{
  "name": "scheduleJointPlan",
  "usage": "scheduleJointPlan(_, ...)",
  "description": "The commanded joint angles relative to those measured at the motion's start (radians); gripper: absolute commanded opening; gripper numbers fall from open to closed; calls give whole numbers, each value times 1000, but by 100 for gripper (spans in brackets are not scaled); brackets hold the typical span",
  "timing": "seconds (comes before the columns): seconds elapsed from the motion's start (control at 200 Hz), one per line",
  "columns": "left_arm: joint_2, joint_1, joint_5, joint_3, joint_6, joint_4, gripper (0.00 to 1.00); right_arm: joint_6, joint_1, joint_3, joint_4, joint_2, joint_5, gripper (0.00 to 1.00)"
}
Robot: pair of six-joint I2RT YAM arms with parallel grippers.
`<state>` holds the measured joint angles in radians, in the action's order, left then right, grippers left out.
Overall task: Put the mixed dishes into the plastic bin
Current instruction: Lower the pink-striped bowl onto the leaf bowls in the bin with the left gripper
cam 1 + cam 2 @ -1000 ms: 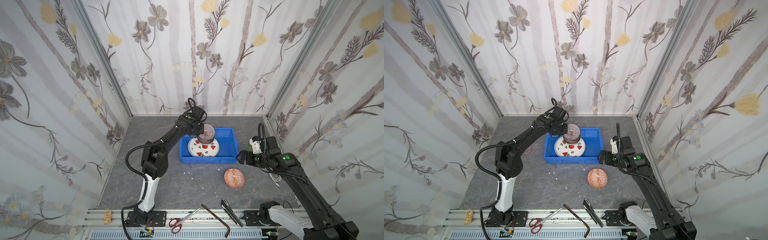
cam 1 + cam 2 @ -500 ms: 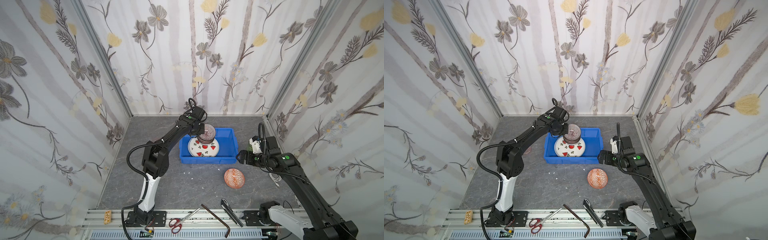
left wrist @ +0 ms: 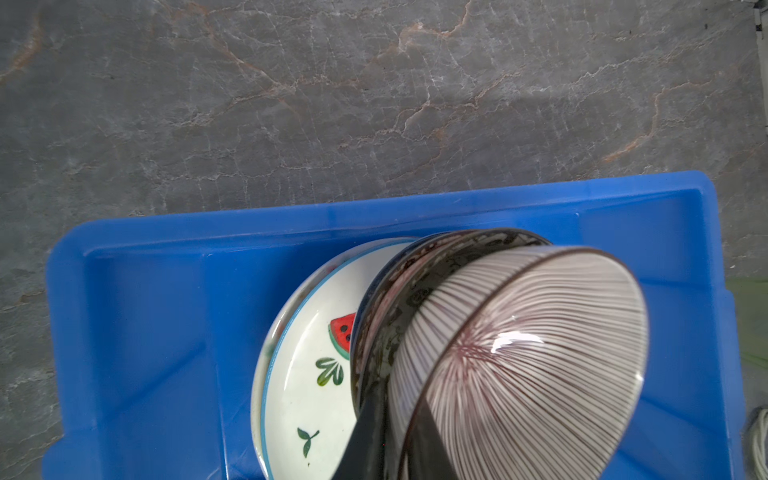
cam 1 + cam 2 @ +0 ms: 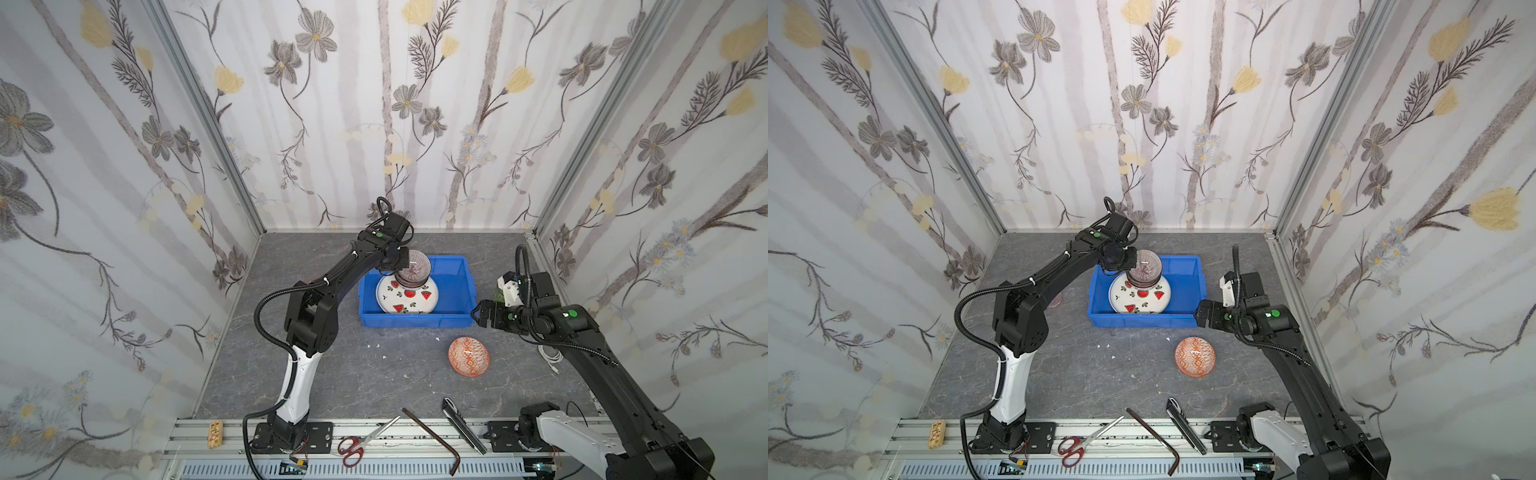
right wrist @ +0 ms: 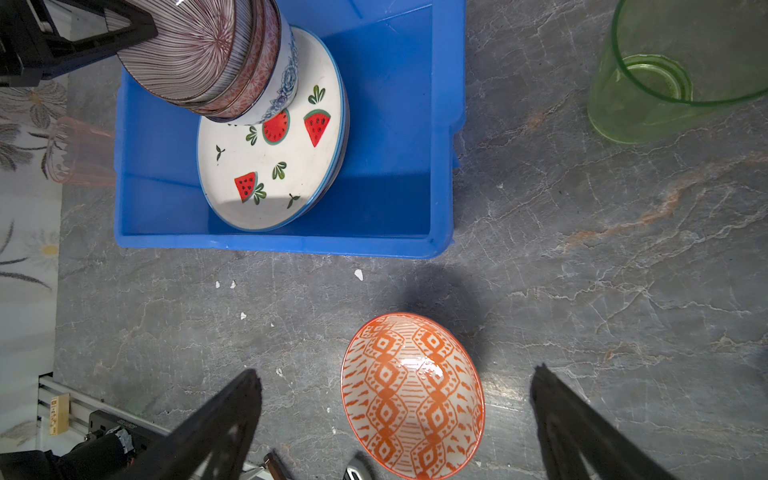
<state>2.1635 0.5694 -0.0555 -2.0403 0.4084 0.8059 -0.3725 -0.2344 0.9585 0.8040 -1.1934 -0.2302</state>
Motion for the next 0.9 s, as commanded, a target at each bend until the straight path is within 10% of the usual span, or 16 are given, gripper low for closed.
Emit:
scheduleJointPlan(0.0,2,-3,3,-12,7,-10,17,12,0,7,-35,-8,-12,100)
scheduleJointPlan(0.894,7,-8,-46,-49,10,-10,56,12,6,-4,-32,12,-8,100)
